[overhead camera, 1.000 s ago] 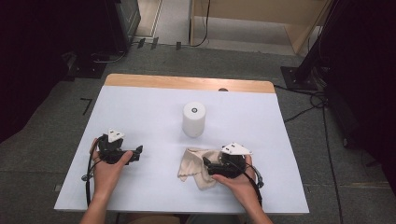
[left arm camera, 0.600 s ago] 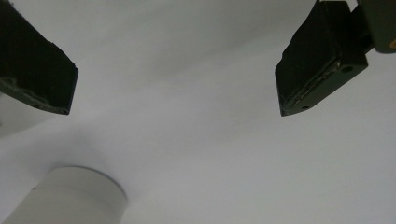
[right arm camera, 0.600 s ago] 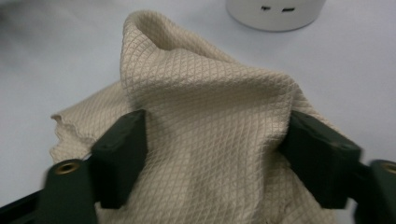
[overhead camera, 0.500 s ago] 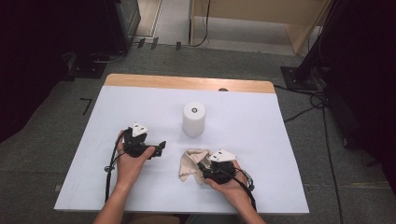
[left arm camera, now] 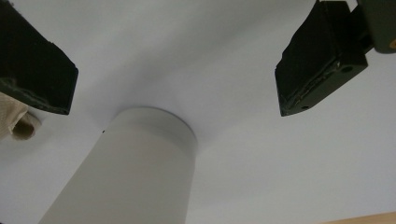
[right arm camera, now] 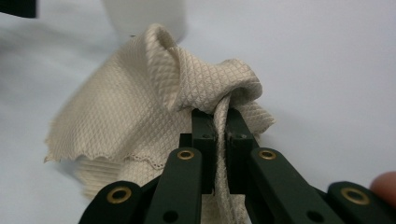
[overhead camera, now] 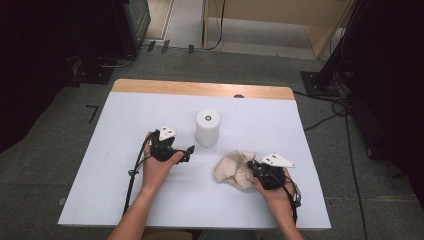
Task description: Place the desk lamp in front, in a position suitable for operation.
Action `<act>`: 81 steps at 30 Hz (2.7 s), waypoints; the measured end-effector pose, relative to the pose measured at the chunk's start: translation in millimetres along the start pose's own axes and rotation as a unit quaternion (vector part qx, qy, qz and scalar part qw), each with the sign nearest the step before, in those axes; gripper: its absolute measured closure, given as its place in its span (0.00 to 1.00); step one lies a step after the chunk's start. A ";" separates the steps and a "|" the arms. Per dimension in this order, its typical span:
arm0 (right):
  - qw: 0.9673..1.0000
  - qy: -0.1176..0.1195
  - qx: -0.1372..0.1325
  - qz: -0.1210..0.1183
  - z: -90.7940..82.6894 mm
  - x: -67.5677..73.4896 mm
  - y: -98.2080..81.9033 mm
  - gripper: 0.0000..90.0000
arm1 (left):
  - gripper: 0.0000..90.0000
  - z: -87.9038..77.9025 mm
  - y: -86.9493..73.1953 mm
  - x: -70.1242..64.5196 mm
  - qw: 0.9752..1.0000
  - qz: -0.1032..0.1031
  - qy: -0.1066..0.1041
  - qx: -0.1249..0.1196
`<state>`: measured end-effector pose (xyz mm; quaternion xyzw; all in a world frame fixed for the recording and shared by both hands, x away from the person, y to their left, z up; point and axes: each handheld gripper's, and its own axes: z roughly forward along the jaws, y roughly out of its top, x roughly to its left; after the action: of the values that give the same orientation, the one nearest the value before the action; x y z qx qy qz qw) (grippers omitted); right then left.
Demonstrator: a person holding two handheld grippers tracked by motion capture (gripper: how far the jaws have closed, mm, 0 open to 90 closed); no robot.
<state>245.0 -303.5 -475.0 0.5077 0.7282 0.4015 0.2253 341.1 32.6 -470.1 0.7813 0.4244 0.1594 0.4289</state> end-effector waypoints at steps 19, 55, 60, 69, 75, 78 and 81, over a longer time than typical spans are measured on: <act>0.998 -0.024 0.053 0.004 22.6 -16.1 -16.4 0.25 | 0.03 39.8 14.5 -30.3 0.999 0.029 -0.025 -0.022; 0.998 -0.026 0.052 0.002 22.7 -15.6 -17.1 0.25 | 0.08 74.4 30.5 -40.3 0.997 0.056 0.017 -0.045; 0.998 -0.026 0.052 0.002 22.6 -15.6 -17.2 0.25 | 0.09 67.5 27.2 -38.0 0.997 0.057 0.016 -0.046; 0.998 -0.026 0.052 0.002 22.7 -15.6 -17.2 0.25 | 0.09 46.9 17.2 -34.7 0.997 0.057 0.010 -0.048; 0.998 -0.026 0.052 0.002 22.6 -15.6 -17.2 0.25 | 0.09 31.2 6.7 -32.2 0.997 0.057 0.006 -0.049; 0.998 -0.026 0.052 0.002 22.7 -15.6 -17.2 0.25 | 0.09 21.7 0.9 -30.0 0.997 0.055 0.007 -0.047; 0.998 -0.026 0.052 0.002 22.6 -15.6 -17.2 0.25 | 0.09 12.9 -4.2 -28.1 0.997 0.056 0.006 -0.048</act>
<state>258.0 -312.6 -503.3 0.5307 0.7407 0.3503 0.2168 330.3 4.4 -477.8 0.7814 0.3748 0.2074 0.4537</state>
